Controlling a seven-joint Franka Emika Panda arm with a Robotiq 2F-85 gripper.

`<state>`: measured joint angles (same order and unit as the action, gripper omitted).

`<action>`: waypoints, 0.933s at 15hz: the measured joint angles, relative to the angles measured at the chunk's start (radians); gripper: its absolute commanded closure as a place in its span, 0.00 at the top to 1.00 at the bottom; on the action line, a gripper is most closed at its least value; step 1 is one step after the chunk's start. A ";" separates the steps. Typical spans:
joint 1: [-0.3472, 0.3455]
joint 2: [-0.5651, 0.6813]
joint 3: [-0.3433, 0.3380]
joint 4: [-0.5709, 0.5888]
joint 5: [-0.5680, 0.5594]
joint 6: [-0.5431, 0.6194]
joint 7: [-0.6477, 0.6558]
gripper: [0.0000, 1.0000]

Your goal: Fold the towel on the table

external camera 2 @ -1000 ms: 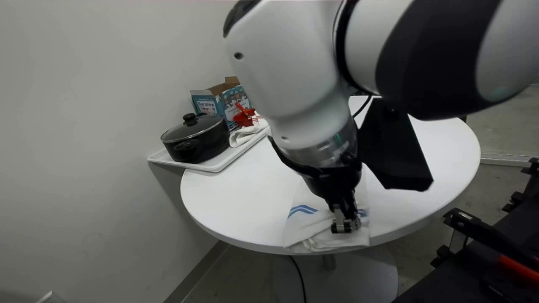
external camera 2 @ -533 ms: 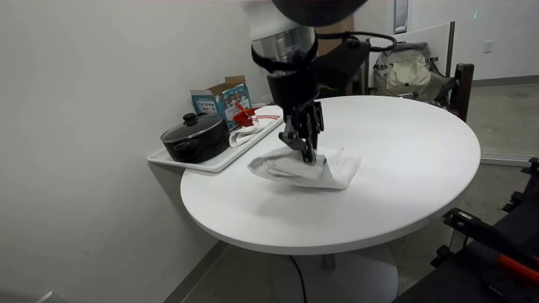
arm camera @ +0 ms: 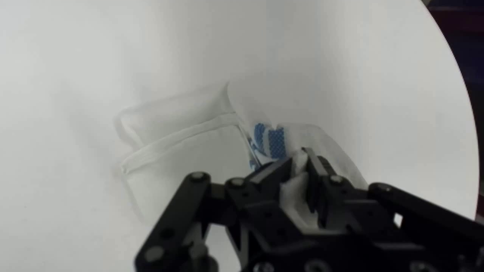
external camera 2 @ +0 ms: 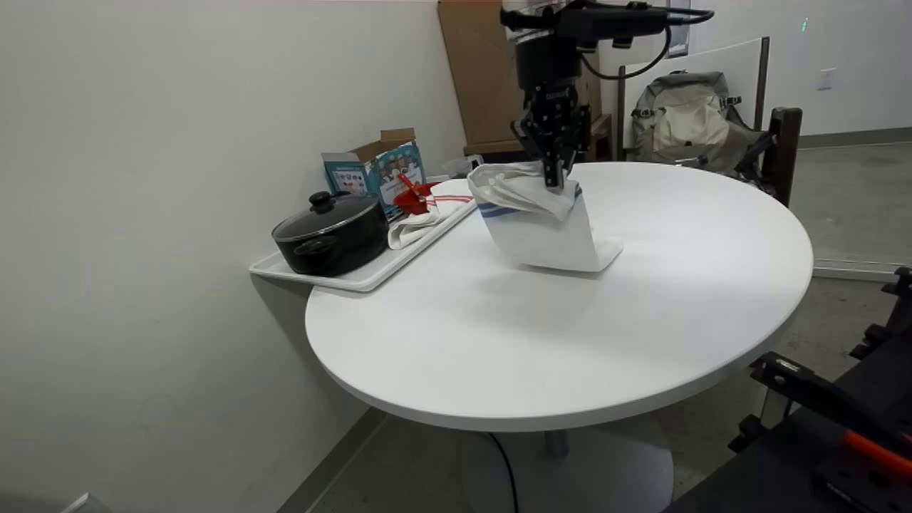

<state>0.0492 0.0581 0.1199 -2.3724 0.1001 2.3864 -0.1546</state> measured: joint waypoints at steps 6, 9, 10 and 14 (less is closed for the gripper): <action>-0.032 0.046 -0.046 0.034 0.087 -0.081 -0.040 0.03; -0.053 0.082 -0.061 0.051 0.109 -0.126 -0.067 0.03; -0.062 0.096 -0.066 0.058 0.109 -0.145 -0.082 0.03; -0.091 0.166 -0.090 0.092 0.101 -0.192 -0.106 0.03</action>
<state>-0.0418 0.2236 0.0303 -2.2801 0.2008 2.1941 -0.2602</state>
